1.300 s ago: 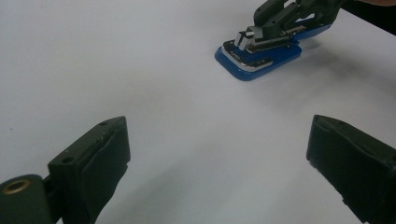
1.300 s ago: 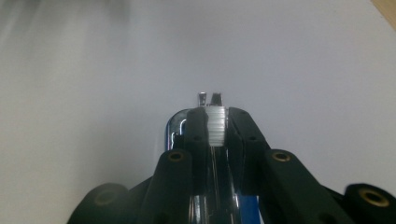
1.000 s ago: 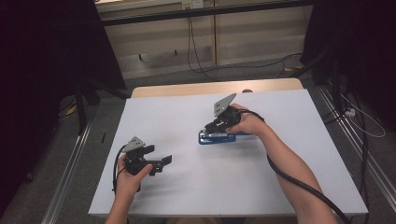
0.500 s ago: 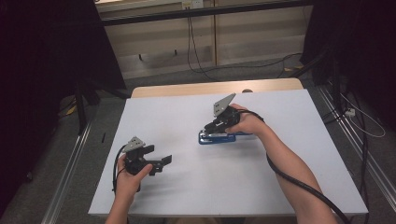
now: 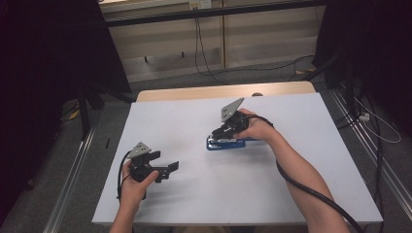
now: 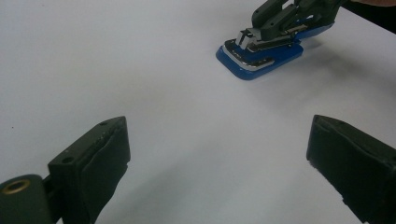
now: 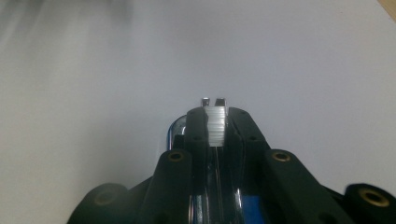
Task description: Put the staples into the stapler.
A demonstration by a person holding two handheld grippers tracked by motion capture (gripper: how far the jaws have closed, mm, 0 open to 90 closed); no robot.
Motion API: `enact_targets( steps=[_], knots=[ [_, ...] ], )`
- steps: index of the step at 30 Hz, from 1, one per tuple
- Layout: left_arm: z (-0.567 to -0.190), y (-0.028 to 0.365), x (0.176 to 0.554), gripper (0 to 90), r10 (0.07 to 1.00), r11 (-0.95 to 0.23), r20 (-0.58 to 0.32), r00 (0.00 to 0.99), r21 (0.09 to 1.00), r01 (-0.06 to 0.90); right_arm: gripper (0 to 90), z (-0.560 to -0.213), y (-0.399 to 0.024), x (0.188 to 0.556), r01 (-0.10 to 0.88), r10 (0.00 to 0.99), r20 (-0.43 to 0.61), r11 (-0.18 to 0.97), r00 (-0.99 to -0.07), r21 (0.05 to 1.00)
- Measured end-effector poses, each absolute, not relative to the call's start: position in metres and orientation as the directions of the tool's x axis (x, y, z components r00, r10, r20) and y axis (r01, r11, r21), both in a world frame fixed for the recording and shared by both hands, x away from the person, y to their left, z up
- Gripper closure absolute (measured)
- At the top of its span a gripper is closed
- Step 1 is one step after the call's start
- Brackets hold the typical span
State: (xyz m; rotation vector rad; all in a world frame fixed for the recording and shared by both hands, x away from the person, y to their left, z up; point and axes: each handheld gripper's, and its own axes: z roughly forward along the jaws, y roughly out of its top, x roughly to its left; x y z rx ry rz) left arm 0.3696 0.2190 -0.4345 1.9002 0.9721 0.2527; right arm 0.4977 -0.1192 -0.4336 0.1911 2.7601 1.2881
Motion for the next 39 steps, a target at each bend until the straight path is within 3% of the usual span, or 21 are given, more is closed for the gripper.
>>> enact_targets(
  steps=[10,12,22,27,39],
  knots=[
    [-0.434,0.219,0.370,6.2,0.718,-0.232,-0.214,0.663,0.824,0.517,77.0,-0.434,-0.116,0.500,0.095,0.161,-0.011,0.634,-0.987,0.768],
    [-0.434,0.220,0.369,6.2,0.719,-0.230,-0.213,0.661,0.825,0.516,71.0,-0.434,-0.114,0.500,0.103,0.173,-0.012,0.636,-0.985,0.765],
    [-0.433,0.220,0.369,6.2,0.717,-0.220,-0.218,0.662,0.830,0.513,57.5,-0.428,-0.127,0.493,0.156,0.236,0.014,0.596,-0.972,0.788],
    [-0.432,0.218,0.370,6.3,0.714,-0.224,-0.219,0.665,0.828,0.513,47.1,-0.424,-0.140,0.484,0.194,0.297,0.020,0.570,-0.955,0.799],
    [-0.432,0.213,0.369,6.3,0.701,-0.229,-0.219,0.678,0.831,0.506,31.4,-0.418,-0.178,0.458,0.274,0.449,0.008,0.530,-0.893,0.802]
  ],
)
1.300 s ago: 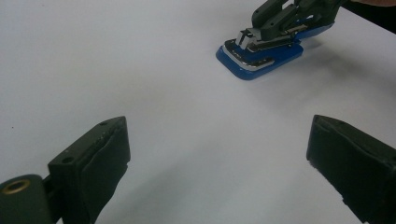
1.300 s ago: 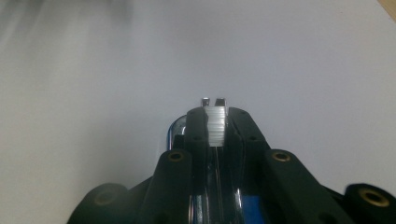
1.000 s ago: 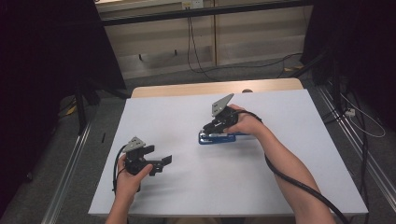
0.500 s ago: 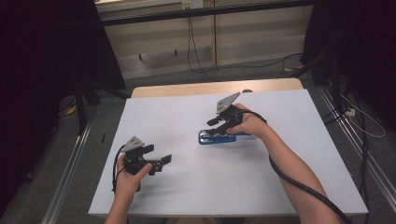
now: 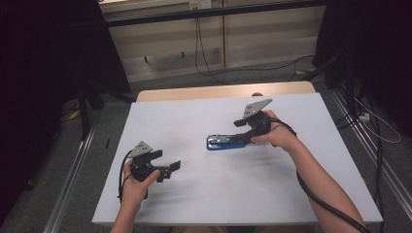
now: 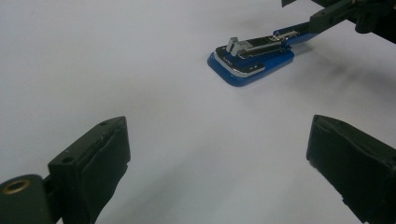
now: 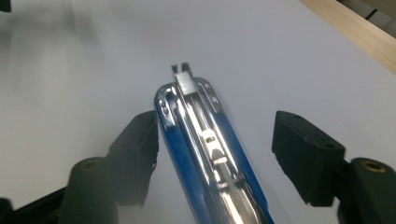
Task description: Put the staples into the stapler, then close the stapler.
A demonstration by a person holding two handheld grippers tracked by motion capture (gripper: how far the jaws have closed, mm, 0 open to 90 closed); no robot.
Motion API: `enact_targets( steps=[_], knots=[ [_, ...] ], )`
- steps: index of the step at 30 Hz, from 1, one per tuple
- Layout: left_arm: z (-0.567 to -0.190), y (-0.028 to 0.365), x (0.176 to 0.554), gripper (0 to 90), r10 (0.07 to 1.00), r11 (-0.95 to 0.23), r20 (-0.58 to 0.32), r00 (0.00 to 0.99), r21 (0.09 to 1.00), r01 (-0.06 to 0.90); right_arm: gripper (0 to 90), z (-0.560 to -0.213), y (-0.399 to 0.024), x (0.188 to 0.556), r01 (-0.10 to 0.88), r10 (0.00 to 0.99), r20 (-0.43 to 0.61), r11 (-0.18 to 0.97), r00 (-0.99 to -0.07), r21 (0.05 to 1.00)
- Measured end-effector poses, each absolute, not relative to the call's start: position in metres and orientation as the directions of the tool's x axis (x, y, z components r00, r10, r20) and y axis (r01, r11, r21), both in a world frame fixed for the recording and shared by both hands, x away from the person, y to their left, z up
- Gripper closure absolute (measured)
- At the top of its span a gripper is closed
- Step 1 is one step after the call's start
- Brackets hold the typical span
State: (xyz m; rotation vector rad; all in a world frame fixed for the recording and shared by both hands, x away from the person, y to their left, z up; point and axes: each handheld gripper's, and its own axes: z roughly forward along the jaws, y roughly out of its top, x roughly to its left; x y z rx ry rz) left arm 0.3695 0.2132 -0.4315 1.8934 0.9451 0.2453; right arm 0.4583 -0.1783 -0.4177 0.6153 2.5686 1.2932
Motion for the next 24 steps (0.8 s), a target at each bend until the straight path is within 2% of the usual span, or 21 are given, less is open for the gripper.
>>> enact_targets(
  steps=[8,17,24],
  knots=[
    [-0.430,0.210,0.371,6.3,0.696,-0.225,-0.222,0.683,0.835,0.501,22.9,-0.419,-0.202,0.440,0.314,0.545,-0.005,0.492,-0.839,0.812],
    [-0.430,0.208,0.373,6.6,0.692,-0.210,-0.236,0.682,0.838,0.503,21.8,-0.420,-0.221,0.422,0.333,0.656,-0.049,0.445,-0.753,0.831],
    [-0.429,0.204,0.378,6.7,0.691,-0.209,-0.239,0.682,0.838,0.505,21.1,-0.421,-0.226,0.413,0.335,0.695,-0.026,0.379,-0.719,0.863]
  ],
)
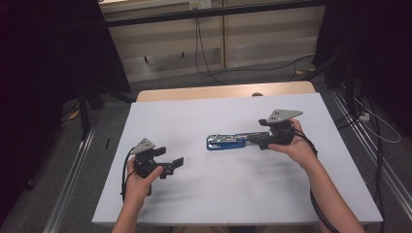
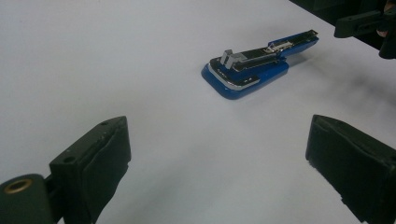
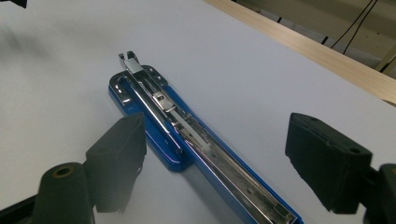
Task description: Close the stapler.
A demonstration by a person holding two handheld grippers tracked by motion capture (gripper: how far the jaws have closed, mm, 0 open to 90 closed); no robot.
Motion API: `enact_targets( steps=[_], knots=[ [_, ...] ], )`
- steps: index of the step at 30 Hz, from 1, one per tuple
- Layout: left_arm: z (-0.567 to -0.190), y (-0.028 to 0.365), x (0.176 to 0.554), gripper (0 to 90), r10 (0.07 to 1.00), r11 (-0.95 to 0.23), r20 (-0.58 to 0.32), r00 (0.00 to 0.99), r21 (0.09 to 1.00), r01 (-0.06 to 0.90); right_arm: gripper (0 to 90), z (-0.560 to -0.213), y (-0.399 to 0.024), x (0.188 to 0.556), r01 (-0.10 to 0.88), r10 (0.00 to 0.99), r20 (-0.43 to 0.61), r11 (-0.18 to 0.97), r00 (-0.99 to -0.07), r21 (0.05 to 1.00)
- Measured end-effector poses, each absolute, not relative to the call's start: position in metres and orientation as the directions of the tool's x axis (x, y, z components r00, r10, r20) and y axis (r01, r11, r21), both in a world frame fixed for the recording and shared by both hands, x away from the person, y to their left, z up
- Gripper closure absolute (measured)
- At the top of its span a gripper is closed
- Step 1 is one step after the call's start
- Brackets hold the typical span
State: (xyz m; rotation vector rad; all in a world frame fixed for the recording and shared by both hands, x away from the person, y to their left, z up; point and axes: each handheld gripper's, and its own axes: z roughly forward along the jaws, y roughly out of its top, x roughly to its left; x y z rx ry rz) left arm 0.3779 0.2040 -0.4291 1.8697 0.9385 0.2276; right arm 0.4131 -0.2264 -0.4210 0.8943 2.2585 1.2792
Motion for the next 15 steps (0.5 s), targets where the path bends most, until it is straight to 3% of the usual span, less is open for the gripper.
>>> enact_targets(
  steps=[3,15],
  knots=[
    [-0.429,0.202,0.379,6.7,0.691,-0.208,-0.239,0.682,0.838,0.505,21.2,-0.425,-0.227,0.413,0.340,0.698,-0.070,0.431,-0.713,0.836],
    [-0.422,0.189,0.383,7.7,0.679,-0.212,-0.230,0.697,0.847,0.487,23.2,-0.427,-0.244,0.402,0.376,0.743,-0.037,0.380,-0.668,0.845]
  ],
)
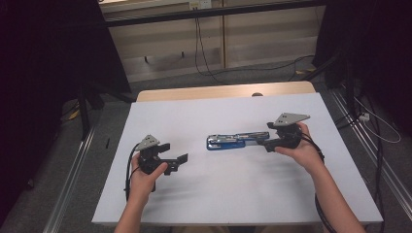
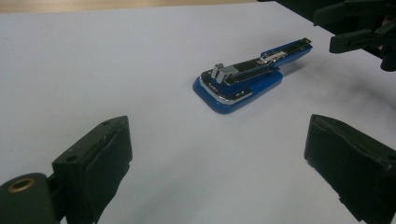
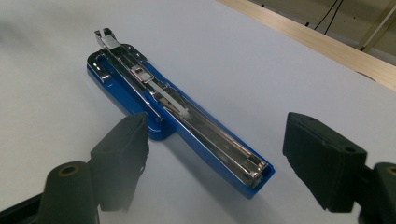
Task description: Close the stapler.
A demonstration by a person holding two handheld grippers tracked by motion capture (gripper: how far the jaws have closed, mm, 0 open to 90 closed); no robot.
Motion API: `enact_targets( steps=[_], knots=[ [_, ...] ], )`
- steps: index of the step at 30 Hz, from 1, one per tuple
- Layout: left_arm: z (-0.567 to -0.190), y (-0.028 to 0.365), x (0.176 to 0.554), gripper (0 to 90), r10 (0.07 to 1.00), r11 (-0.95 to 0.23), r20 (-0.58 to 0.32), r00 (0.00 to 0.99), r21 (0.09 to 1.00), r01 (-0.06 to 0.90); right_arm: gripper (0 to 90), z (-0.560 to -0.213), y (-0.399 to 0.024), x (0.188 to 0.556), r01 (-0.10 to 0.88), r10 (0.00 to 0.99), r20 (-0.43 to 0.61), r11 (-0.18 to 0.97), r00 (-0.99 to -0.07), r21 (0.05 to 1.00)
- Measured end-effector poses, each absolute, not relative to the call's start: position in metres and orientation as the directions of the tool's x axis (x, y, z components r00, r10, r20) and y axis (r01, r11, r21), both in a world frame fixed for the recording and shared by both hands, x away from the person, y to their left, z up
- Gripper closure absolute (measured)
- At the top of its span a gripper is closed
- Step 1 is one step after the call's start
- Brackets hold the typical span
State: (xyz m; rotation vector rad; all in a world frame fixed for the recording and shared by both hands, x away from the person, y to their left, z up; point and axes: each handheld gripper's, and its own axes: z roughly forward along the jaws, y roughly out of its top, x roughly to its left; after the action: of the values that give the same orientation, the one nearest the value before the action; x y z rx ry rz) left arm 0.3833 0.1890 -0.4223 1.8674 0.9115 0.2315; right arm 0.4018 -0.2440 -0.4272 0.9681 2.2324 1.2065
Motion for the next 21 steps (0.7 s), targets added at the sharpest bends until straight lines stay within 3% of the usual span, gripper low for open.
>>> enact_targets(
  steps=[10,21],
  knots=[
    [-0.423,0.176,0.386,10.0,0.660,-0.247,-0.217,0.719,0.841,0.481,32.8,-0.428,-0.256,0.392,0.411,0.770,-0.009,0.351,-0.638,0.841],
    [-0.431,0.165,0.392,19.9,0.660,-0.292,-0.189,0.727,0.827,0.480,56.9,-0.431,-0.277,0.388,0.450,0.817,0.013,0.304,-0.576,0.840]
  ],
)
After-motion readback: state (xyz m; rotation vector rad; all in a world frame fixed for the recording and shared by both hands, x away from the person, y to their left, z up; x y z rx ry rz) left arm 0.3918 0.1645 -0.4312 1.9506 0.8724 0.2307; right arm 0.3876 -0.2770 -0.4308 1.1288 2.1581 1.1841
